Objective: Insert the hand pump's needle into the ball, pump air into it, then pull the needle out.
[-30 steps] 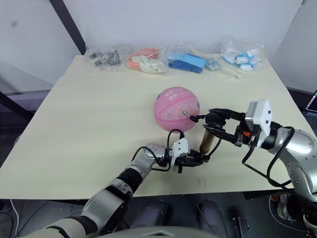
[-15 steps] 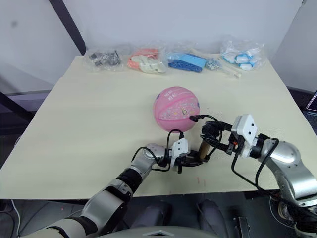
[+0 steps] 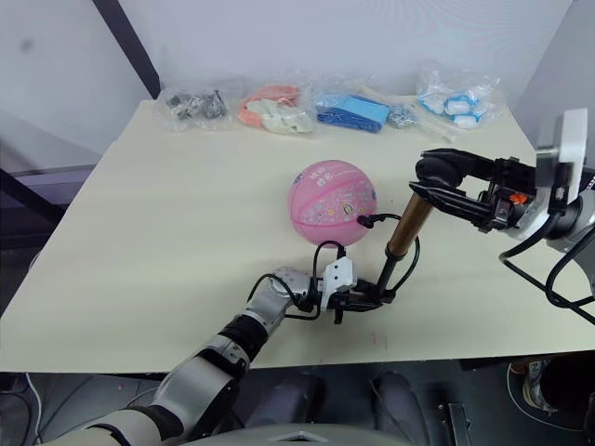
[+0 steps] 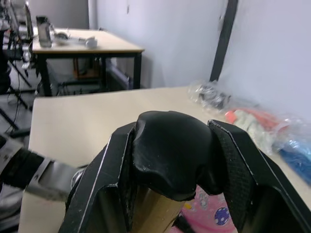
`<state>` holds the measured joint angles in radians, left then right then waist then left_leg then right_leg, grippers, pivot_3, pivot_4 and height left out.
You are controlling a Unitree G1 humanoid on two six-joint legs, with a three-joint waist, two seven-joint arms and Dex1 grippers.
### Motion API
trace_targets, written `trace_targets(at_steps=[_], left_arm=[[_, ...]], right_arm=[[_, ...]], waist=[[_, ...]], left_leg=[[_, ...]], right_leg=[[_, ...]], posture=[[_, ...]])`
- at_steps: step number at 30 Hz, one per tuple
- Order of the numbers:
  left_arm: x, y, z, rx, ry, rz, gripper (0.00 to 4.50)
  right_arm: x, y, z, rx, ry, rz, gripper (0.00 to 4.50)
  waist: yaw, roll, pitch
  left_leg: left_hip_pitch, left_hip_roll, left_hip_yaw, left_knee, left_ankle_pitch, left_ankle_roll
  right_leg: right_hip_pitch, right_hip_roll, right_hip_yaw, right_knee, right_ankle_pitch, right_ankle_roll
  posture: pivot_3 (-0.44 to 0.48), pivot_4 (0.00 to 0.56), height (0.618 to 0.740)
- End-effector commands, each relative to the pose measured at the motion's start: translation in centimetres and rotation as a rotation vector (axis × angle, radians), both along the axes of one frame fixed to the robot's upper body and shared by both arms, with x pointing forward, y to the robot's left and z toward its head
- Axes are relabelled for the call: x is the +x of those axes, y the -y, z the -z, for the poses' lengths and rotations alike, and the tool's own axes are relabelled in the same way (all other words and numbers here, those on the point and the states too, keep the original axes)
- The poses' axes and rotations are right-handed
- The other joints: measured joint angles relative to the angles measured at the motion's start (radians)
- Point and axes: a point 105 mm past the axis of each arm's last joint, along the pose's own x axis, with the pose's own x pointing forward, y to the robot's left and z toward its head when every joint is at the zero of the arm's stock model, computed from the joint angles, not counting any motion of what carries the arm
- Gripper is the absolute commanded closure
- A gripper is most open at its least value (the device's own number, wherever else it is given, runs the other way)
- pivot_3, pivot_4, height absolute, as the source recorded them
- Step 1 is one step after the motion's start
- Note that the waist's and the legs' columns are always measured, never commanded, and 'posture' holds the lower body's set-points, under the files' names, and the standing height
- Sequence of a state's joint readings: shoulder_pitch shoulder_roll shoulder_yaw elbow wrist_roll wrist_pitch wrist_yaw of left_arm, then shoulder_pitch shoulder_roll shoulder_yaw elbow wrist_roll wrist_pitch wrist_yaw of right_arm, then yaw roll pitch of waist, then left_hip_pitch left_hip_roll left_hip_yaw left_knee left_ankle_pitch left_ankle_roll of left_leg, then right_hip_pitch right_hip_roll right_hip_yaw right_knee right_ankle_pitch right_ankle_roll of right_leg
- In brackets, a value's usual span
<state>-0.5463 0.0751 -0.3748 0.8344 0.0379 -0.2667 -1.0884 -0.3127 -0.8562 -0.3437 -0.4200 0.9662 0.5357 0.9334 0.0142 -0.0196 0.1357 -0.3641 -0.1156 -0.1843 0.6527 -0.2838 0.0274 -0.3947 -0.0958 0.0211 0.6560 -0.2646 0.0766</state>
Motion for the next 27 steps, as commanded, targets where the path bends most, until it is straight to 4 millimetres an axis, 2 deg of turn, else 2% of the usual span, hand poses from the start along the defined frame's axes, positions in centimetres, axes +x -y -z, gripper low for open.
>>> trace_targets(at_steps=[1,3,6,11,16,19,24,27], left_arm=[[-1.0,-1.8,3.1,0.102,-0.105,-0.036,3.42],[-1.0,-1.8,3.1,0.102,-0.104,-0.039,3.42],[-1.0,-1.8,3.1,0.102,-0.104,-0.04,3.42],[-0.9,-2.1,3.2,0.11,-0.102,-0.042,3.42],[-0.7,-2.3,3.0,0.113,-0.099,-0.045,3.42],[-0.8,-2.3,3.1,0.114,-0.099,-0.045,3.42],[-0.8,-2.4,3.1,0.114,-0.101,-0.047,3.42],[-0.8,-2.4,3.2,0.117,-0.104,-0.045,3.42]], right_arm=[[-0.8,0.0,-0.9,0.003,0.051,-0.006,2.59],[-0.4,-0.5,1.0,-0.032,0.013,0.001,2.59],[-0.2,-0.8,2.5,-0.058,-0.012,0.017,2.59],[-0.3,-2.5,9.3,-0.161,-0.133,0.014,2.59],[-0.7,-3.7,13.0,-0.199,-0.182,0.003,2.59],[-0.5,-3.8,14.3,-0.19,-0.209,0.03,2.59],[-0.5,-3.8,16.5,-0.269,-0.234,0.033,2.59],[-0.7,-4.2,15.8,-0.238,-0.233,0.012,2.59]], waist=[[0.0,0.0,0.0],[0.0,0.0,0.0],[-0.001,0.001,-0.001],[-0.003,-0.005,-0.007],[-0.004,-0.006,-0.009],[-0.004,-0.006,-0.01],[-0.004,-0.006,-0.011],[-0.004,-0.006,-0.011]], left_leg=[[0.0,0.0,0.0,0.0,0.0,0.0],[0.0,0.0,0.0,0.0,0.0,0.0],[0.001,0.0,0.001,0.0,0.0,0.0],[0.003,0.002,0.001,-0.001,0.0,0.0],[0.006,0.003,0.002,0.0,0.0,-0.001],[0.007,0.005,0.001,-0.001,0.0,-0.001],[0.007,0.005,0.001,-0.001,0.0,-0.001],[0.007,0.005,0.001,-0.001,0.0,-0.001]], right_leg=[[0.0,0.0,0.0,0.0,0.0,0.0],[0.0,0.0,0.0,0.0,0.0,0.0],[0.001,0.0,0.001,0.001,0.0,0.0],[0.001,0.002,0.0,0.001,0.0,0.001],[0.002,0.006,0.002,0.001,-0.001,0.002],[0.003,0.008,0.002,0.001,-0.001,0.002],[0.003,0.008,0.002,0.001,0.0,0.001],[0.003,0.008,0.002,0.001,0.0,0.001]], posture=[[0.0,0.15,0.74],[0.0,0.15,0.74],[0.0,0.15,0.74],[0.0,0.15,0.74],[0.0,0.15,0.74],[0.0,0.15,0.74],[0.0,0.15,0.74],[0.0,0.15,0.74]])
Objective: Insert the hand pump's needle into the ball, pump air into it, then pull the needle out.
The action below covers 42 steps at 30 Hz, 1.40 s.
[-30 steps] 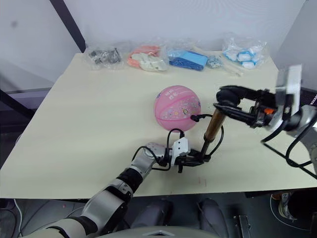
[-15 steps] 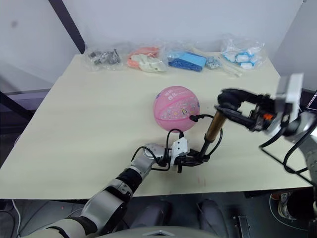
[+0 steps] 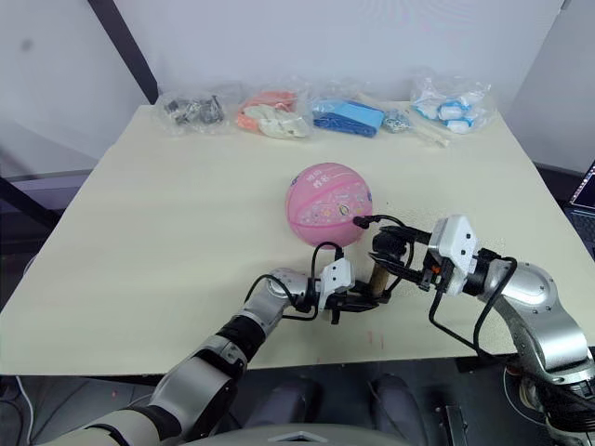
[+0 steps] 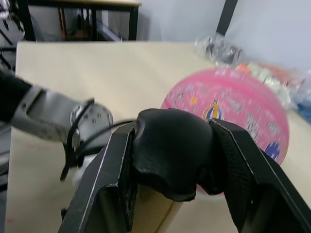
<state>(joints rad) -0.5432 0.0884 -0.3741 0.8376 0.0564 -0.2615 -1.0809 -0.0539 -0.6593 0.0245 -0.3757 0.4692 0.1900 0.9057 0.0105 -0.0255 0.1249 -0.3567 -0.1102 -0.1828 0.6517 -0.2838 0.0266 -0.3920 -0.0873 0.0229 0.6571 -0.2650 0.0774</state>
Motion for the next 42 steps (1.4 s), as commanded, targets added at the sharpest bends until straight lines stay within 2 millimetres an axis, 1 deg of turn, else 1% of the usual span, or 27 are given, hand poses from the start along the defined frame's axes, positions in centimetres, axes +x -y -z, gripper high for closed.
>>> trace_targets(at_steps=[1,5,7,9,10,11,14,15,17,24,28,30,36,40,42], left_arm=[[-0.9,-1.8,2.7,0.086,-0.103,-0.036,3.42],[-0.8,-1.7,2.7,0.085,-0.102,-0.036,3.42],[-0.9,-1.7,2.7,0.085,-0.103,-0.036,3.42],[-0.9,-1.8,2.7,0.086,-0.104,-0.035,3.42],[-0.9,-1.8,2.8,0.086,-0.104,-0.035,3.42],[-0.9,-1.8,2.8,0.086,-0.105,-0.035,3.42],[-0.9,-1.9,2.8,0.086,-0.107,-0.039,3.42],[-0.9,-1.9,2.8,0.086,-0.107,-0.039,3.42],[-0.9,-1.9,2.8,0.085,-0.107,-0.04,3.42],[-0.9,-1.9,2.8,0.082,-0.107,-0.042,3.42],[-0.9,-1.9,2.8,0.083,-0.108,-0.044,3.42],[-0.9,-1.9,2.8,0.083,-0.108,-0.045,3.42],[-0.9,-1.8,2.7,0.084,-0.108,-0.042,3.42],[-0.8,-1.8,2.7,0.083,-0.106,-0.042,3.42],[-0.8,-1.9,2.6,0.085,-0.105,-0.042,3.42]], right_arm=[[-0.9,-0.4,2.3,-0.028,-0.132,-0.035,2.59],[-1.2,-0.2,-0.8,0.034,-0.07,-0.088,2.59],[-1.4,0.2,-3.2,0.071,-0.03,-0.108,2.59],[-1.4,0.5,-4.6,0.082,-0.004,-0.114,2.59],[-1.4,0.6,-4.9,0.083,0.003,-0.113,2.59],[-1.3,0.9,-6.0,0.101,0.023,-0.109,2.59],[-1.4,2.2,-11.0,0.189,0.128,-0.122,2.59],[-1.6,2.6,-12.1,0.204,0.152,-0.131,2.59],[-1.7,3.0,-13.1,0.201,0.165,-0.137,2.59],[-1.8,3.7,-14.8,0.219,0.18,-0.135,2.59],[-1.7,3.5,-14.9,0.248,0.176,-0.142,2.59],[-1.6,3.2,-14.2,0.232,0.16,-0.142,2.59],[-1.3,1.7,-9.2,0.113,0.047,-0.147,2.59],[-1.0,0.8,-6.2,0.088,-0.021,-0.137,2.59],[-1.1,0.0,-4.0,0.066,-0.072,-0.141,2.59]], waist=[[0.0,0.0,0.0],[0.002,0.001,0.0],[0.002,0.001,0.001],[0.003,0.003,0.004],[0.003,0.003,0.004],[0.004,0.003,0.005],[0.003,0.007,0.01],[0.003,0.007,0.012],[0.004,0.005,0.014],[0.003,0.005,0.014],[0.004,0.005,0.015],[0.004,0.005,0.015],[0.003,0.005,0.014],[0.002,0.004,0.013],[0.002,0.004,0.012]], left_leg=[[0.0,0.0,0.0,0.0,0.0,0.0],[-0.001,0.0,0.0,0.0,0.0,0.0],[-0.003,0.0,0.0,0.0,0.0,0.0],[-0.005,-0.002,0.0,0.0,0.0,0.0],[-0.005,-0.002,0.0,0.0,0.0,0.0],[-0.005,-0.002,-0.001,0.0,0.0,0.0],[-0.006,-0.003,-0.001,0.0,0.0,0.0],[-0.006,-0.004,0.0,0.0,0.0,0.0],[-0.006,-0.004,0.0,0.0,0.0,0.0],[-0.006,-0.003,0.0,0.0,0.0,0.0],[-0.007,-0.003,-0.001,0.0,0.0,0.0],[-0.007,-0.003,-0.001,0.0,0.0,0.0],[-0.005,-0.003,-0.001,0.0,0.0,0.0],[-0.004,-0.003,0.0,0.0,0.0,0.0],[-0.004,-0.003,0.0,0.0,0.0,0.0]], right_leg=[[0.0,0.0,0.0,0.0,0.0,0.0],[0.0,0.0,0.0,-0.001,0.0,0.0],[-0.001,0.0,0.0,-0.001,0.0,-0.001],[-0.002,-0.001,0.0,-0.001,0.0,-0.001],[-0.003,-0.002,0.0,-0.001,0.0,-0.001],[-0.003,-0.002,0.0,-0.002,0.0,-0.001],[-0.003,-0.003,0.0,-0.002,0.0,-0.001],[-0.003,-0.004,0.001,-0.002,0.001,-0.001],[-0.003,-0.004,0.0,-0.002,0.0,-0.001],[-0.003,-0.006,0.0,-0.002,0.001,-0.001],[-0.003,-0.006,-0.001,-0.002,0.001,-0.001],[-0.003,-0.006,0.0,-0.002,0.001,-0.001],[-0.003,-0.006,0.0,-0.001,0.0,-0.001],[-0.002,-0.004,0.0,-0.001,0.0,-0.001],[-0.002,-0.003,0.0,-0.001,0.0,0.0]], posture=[[0.0,0.15,0.74],[0.0,0.15,0.74],[0.0,0.15,0.74],[0.0,0.15,0.74],[0.0,0.15,0.74],[0.0,0.15,0.74],[0.0,0.15,0.74],[0.0,0.15,0.74],[0.0,0.15,0.74],[0.0,0.15,0.74],[0.0,0.15,0.74],[0.0,0.15,0.74],[0.0,0.15,0.74],[0.0,0.15,0.74],[0.0,0.15,0.74]])
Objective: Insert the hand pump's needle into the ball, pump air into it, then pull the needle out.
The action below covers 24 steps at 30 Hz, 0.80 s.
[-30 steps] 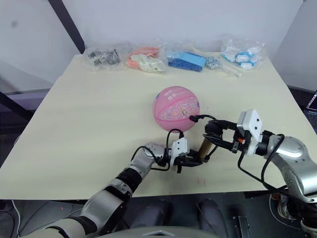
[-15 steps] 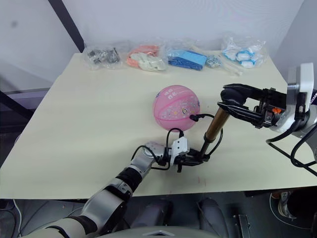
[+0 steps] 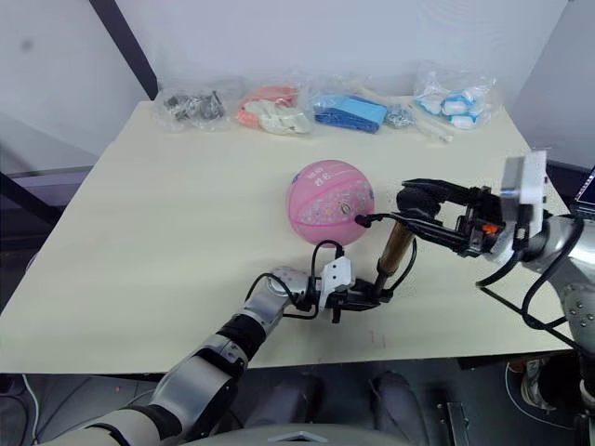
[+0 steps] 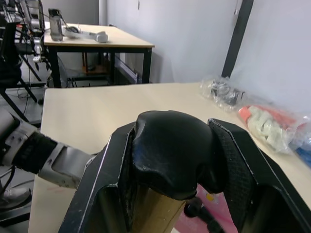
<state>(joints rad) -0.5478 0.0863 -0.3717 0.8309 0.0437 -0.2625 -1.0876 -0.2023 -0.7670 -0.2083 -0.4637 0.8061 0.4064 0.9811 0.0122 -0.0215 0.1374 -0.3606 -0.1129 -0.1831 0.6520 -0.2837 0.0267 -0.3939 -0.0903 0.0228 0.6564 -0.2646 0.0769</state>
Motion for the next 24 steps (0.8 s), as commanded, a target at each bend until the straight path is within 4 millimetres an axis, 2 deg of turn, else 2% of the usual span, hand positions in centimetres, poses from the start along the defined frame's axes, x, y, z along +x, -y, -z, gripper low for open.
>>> trace_targets(at_steps=[1,3,10,14,18,22,24], left_arm=[[-0.9,-2.1,3.0,0.102,-0.109,-0.046,3.42],[-0.8,-2.1,3.0,0.102,-0.109,-0.048,3.42],[-0.9,-2.1,3.0,0.102,-0.111,-0.048,3.42],[-0.9,-2.1,3.0,0.101,-0.112,-0.047,3.42],[-0.9,-2.1,3.0,0.101,-0.112,-0.047,3.42],[-0.9,-2.2,3.1,0.102,-0.114,-0.048,3.42],[-1.0,-2.2,3.1,0.102,-0.114,-0.047,3.42]], right_arm=[[-0.3,-1.9,5.3,-0.07,-0.149,-0.032,2.59],[-0.4,-2.4,7.3,-0.087,-0.174,-0.018,2.59],[-0.1,-1.8,11.4,-0.163,-0.2,0.027,2.59],[-0.1,-1.7,12.0,-0.17,-0.206,0.032,2.59],[-0.2,-1.9,10.6,-0.134,-0.172,0.007,2.59],[-0.2,-1.6,5.4,-0.024,-0.09,-0.032,2.59],[-0.3,-1.2,3.6,-0.006,-0.057,-0.033,2.59]], waist=[[0.0,-0.003,-0.003],[0.0,-0.004,-0.007],[-0.001,-0.006,-0.012],[-0.001,-0.005,-0.013],[-0.001,-0.004,-0.013],[-0.001,-0.002,-0.011],[0.0,0.0,-0.008]], left_leg=[[0.0,0.0,0.0,0.0,0.0,0.0],[0.0,0.002,-0.001,0.0,0.0,0.0],[0.002,0.002,0.0,0.0,0.0,0.0],[0.003,0.002,0.0,0.0,0.0,0.0],[0.003,0.003,0.0,0.0,0.0,0.0],[0.0,0.002,0.0,-0.001,0.0,0.0],[-0.001,0.001,0.0,0.0,0.0,0.0]], right_leg=[[0.0,0.0,0.0,0.0,0.0,0.0],[0.0,0.002,-0.001,0.0,0.0,0.0],[0.0,0.003,0.0,0.0,0.0,0.0],[0.001,0.003,0.0,0.0,0.0,0.0],[0.001,0.003,0.0,0.0,0.0,0.0],[0.0,0.003,0.0,0.0,0.0,0.0],[-0.001,0.002,0.0,0.0,0.0,0.0]], posture=[[0.0,0.15,0.74],[0.0,0.15,0.74],[0.0,0.15,0.74],[0.0,0.15,0.74],[0.0,0.15,0.74],[0.0,0.15,0.74],[0.0,0.15,0.74]])
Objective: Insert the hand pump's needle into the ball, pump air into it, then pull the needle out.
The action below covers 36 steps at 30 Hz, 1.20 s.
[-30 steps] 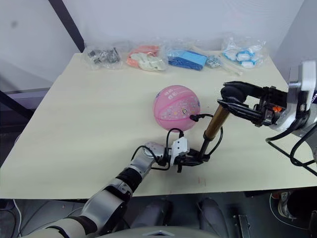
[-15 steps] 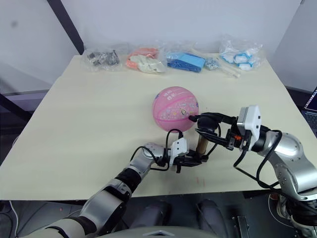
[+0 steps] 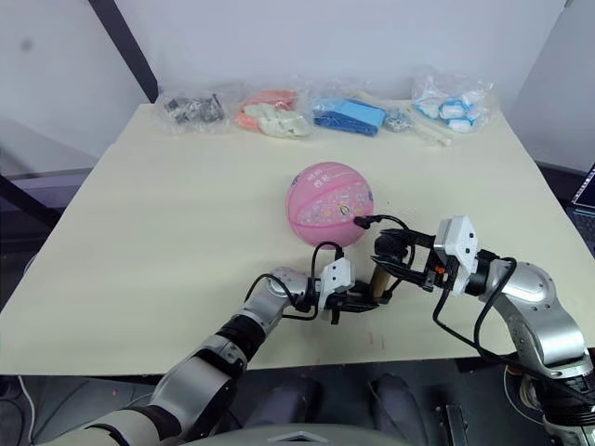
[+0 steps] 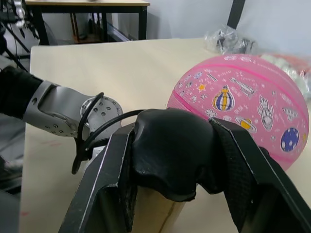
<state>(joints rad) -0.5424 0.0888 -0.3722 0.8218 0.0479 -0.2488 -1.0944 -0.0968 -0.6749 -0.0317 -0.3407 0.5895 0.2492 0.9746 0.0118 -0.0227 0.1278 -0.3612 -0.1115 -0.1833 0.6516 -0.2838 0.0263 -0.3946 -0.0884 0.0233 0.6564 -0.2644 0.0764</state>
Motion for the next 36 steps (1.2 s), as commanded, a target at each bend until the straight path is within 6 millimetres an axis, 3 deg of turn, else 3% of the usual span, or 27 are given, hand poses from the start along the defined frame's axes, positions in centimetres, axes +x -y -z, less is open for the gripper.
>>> trace_targets(at_steps=[1,5,16,23,25,26,28,30,36], left_arm=[[-0.9,-2.1,3.0,0.094,-0.104,-0.05,3.42],[-0.9,-2.1,3.0,0.092,-0.104,-0.054,3.42],[-1.0,-1.9,3.1,0.094,-0.105,-0.044,3.42],[-1.0,-1.9,3.1,0.097,-0.105,-0.044,3.42],[-1.0,-2.0,3.1,0.097,-0.104,-0.045,3.42],[-1.0,-2.0,3.1,0.097,-0.105,-0.046,3.42],[-1.0,-2.0,3.1,0.097,-0.106,-0.045,3.42],[-1.0,-1.9,3.1,0.097,-0.106,-0.044,3.42],[-0.9,-2.0,3.0,0.098,-0.104,-0.048,3.42]], right_arm=[[-1.3,-0.2,-3.9,0.067,0.059,-0.089,2.59],[-1.4,1.1,-6.7,0.081,0.137,-0.071,2.59],[-1.8,3.4,-11.8,0.108,0.211,-0.056,2.59],[-1.8,3.3,-12.4,0.119,0.213,-0.07,2.59],[-1.8,3.1,-12.2,0.121,0.204,-0.075,2.59],[-1.5,3.0,-11.1,0.083,0.18,-0.061,2.59],[-1.0,2.2,-7.3,0.013,0.088,-0.054,2.59],[-0.9,1.7,-4.8,-0.033,0.04,-0.052,2.59],[-0.9,0.6,-1.2,-0.062,-0.006,-0.046,2.59]], waist=[[0.001,0.002,0.003],[0.002,0.002,0.004],[0.002,0.004,0.008],[0.002,0.003,0.01],[0.002,0.003,0.01],[0.002,0.003,0.01],[0.003,0.002,0.009],[0.001,0.0,0.007],[0.0,0.0,0.004]], left_leg=[[-0.001,-0.001,0.0,0.0,0.0,0.0],[-0.002,-0.001,-0.001,0.0,0.0,0.0],[-0.002,-0.002,0.0,0.0,0.0,0.001],[-0.002,-0.002,0.0,0.0,0.0,0.0],[-0.002,-0.002,0.0,0.0,0.0,0.0],[-0.002,-0.002,0.0,0.0,0.0,0.0],[-0.002,-0.002,0.0,0.0,0.0,0.0],[-0.001,-0.002,-0.001,0.0,0.0,0.0],[0.002,0.0,0.001,0.0,0.0,0.0]], right_leg=[[-0.001,0.0,0.0,0.0,0.0,0.0],[-0.001,-0.001,0.0,-0.001,0.0,0.0],[-0.001,-0.002,0.0,-0.002,0.0,0.0],[-0.001,-0.003,0.0,-0.001,0.0,0.0],[-0.001,-0.003,0.0,-0.001,0.0,0.0],[-0.001,-0.003,0.0,-0.001,0.0,0.0],[-0.001,-0.003,0.0,-0.001,0.0,0.0],[0.0,-0.002,-0.001,-0.001,0.0,0.0],[0.001,0.0,0.0,0.0,0.0,0.001]], posture=[[0.0,0.15,0.74],[0.0,0.15,0.74],[0.0,0.15,0.74],[0.0,0.15,0.74],[0.0,0.15,0.74],[0.0,0.15,0.74],[0.0,0.15,0.74],[0.0,0.15,0.74],[0.0,0.15,0.74]])
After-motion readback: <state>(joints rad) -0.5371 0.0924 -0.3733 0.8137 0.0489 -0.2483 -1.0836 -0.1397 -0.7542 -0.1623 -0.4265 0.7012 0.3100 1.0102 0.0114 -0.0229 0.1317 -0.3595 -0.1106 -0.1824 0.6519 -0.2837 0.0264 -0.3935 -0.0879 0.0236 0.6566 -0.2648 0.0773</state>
